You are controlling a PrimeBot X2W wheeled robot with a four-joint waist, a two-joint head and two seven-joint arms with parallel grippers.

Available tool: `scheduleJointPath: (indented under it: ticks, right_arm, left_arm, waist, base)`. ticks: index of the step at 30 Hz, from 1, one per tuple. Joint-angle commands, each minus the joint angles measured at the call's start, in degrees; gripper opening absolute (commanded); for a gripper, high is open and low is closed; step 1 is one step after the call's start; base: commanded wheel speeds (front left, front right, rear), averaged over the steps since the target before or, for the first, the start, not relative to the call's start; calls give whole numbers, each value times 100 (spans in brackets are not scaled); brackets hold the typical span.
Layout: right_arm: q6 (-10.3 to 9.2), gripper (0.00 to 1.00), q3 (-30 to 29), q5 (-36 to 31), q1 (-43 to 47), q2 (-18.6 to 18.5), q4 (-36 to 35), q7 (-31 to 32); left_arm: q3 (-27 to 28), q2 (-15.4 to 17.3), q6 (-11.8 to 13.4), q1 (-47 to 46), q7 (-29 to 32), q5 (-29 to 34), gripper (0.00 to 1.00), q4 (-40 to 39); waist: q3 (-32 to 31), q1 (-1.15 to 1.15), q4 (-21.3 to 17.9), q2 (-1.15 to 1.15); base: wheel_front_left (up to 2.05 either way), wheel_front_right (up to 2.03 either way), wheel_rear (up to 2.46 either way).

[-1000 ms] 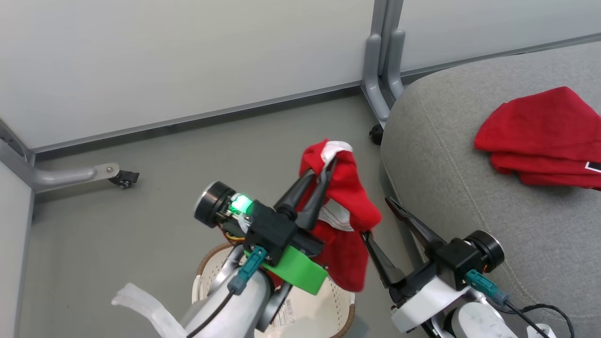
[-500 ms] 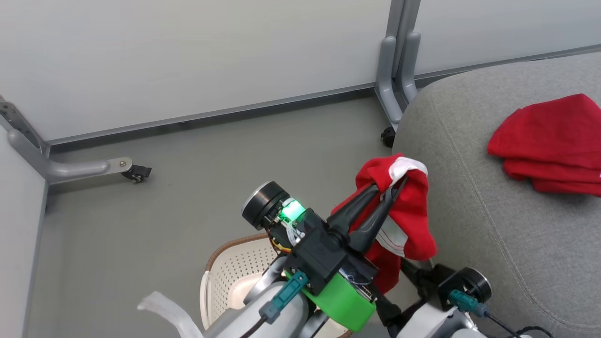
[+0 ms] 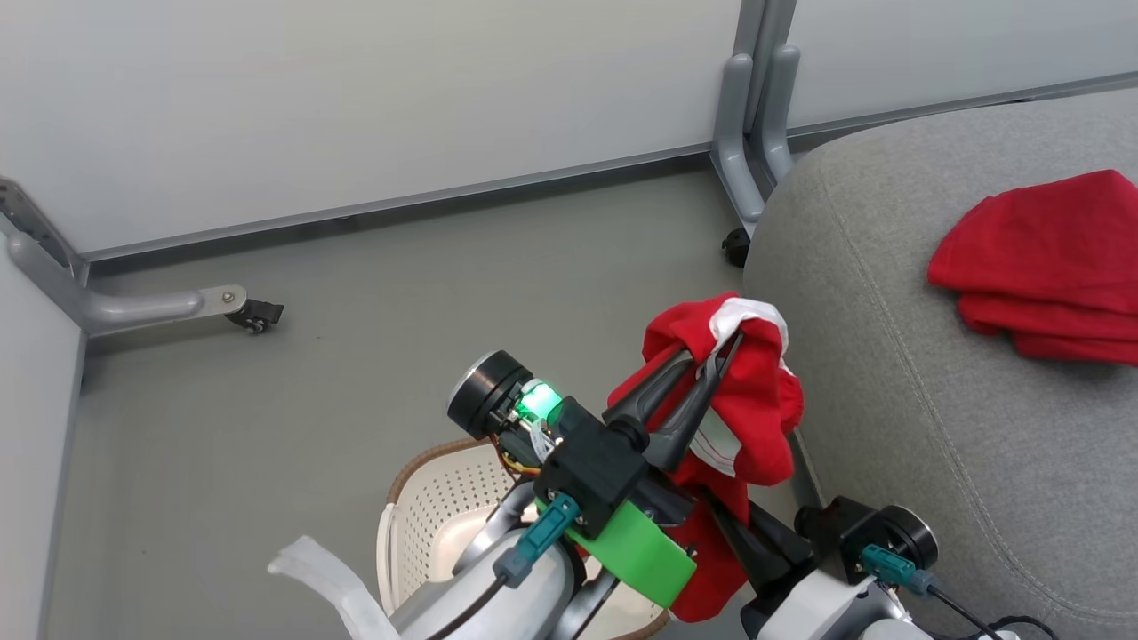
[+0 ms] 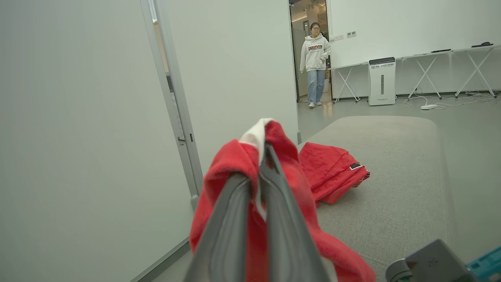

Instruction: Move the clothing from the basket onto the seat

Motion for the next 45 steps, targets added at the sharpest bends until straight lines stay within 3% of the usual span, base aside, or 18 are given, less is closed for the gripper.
scheduleJointPath:
  ticks: [1,2,3,4,5,30,45]
  right_arm:
    - [-7,0,-33,-23,36,-9,-38,-13]
    - [-7,0,-45,-35,39,-5,-49,-13]
    - [-7,0,-56,-42,44,-1,-58,-13]
    - [-8,0,-60,-50,49,2,-65,-13]
    - [-7,0,-65,-56,54,3,-69,-13]
    - [-8,0,-370,-215,-99,53,-379,-13]
    - [-8,0,-934,-546,-378,135,-1250,-13]
  left_arm:
    - [18,44,19,-30,-22,-31,0,21]
    - [18,43,29,-40,-22,-38,9,44]
    - [18,42,36,-43,-9,-45,43,70]
    - [16,42,40,-43,10,-48,65,93]
    - [11,42,54,-50,24,-48,100,115]
    - [24,231,226,0,15,-117,100,441]
    - [281,620,466,336,-286,-83,100,755]
  waist:
    - [21,0,7,0]
    - [31,0,11,0]
    - [37,0,16,0]
    - [40,0,18,0]
    - [43,0,23,0]
    - [261,0,-143,0]
    - [705,0,-858,0]
  base:
    - [0,0,0]
    - [0,0,0]
    - [0,0,0]
    - [0,0,0]
    - [0,0,0]
    - [0,0,0]
    - [0,0,0]
